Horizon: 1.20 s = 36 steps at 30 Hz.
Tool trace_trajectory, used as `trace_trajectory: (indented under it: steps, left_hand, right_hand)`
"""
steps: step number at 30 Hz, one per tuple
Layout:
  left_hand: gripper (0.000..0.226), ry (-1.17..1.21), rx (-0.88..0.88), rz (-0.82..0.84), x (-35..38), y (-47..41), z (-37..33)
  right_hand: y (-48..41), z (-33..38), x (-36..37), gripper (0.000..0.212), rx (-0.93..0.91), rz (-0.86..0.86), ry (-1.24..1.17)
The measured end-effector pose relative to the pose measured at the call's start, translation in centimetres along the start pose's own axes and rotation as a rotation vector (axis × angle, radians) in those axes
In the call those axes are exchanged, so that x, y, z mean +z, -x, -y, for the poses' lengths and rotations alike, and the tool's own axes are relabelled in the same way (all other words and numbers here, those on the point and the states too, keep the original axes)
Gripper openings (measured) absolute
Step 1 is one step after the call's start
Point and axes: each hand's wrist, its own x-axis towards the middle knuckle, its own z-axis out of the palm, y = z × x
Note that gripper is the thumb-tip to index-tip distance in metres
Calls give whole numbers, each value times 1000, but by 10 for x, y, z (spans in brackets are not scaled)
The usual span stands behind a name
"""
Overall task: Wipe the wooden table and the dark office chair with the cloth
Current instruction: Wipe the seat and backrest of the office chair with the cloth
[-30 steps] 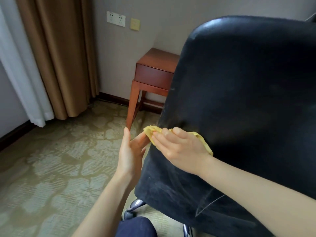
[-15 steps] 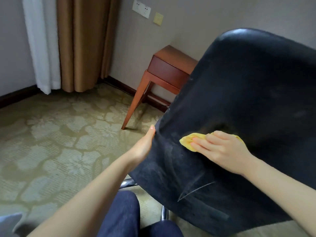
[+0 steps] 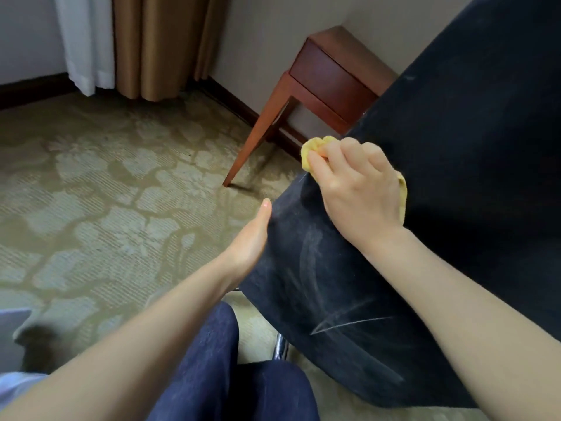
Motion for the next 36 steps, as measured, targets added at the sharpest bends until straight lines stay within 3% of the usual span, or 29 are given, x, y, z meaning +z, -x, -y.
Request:
trace_trajectory:
  steps: [7, 14, 22, 24, 26, 27, 30, 36]
  left_hand:
    - [59, -14, -3, -92, -3, -14, 15]
    - [45, -93, 65, -77, -14, -15, 6]
    - [58, -132, 37, -14, -15, -30, -27]
    - [62, -92, 23, -20, -11, -40, -36]
    - [64, -74, 1, -37, -9, -49, -41]
    - [65, -66, -11, -36, -10, -53, -41]
    - [67, 10, -51, -6, -7, -61, -38]
    - [70, -38, -51, -33, -9, -77, -13]
  right_hand:
    - [0, 55, 41, 6, -163, 210, -65]
    - [34, 79, 52, 52, -291, 347, -149]
    - [104, 45, 21, 89, -291, 336, -342]
    - [119, 30, 11, 77, -231, 308, -369]
    - [128, 14, 3, 41, -183, 231, -366]
    - [124, 6, -2, 36, -144, 219, -366]
    - [99, -11, -8, 44, -23, 107, -316]
    - [30, -8, 12, 25, 128, -80, -218]
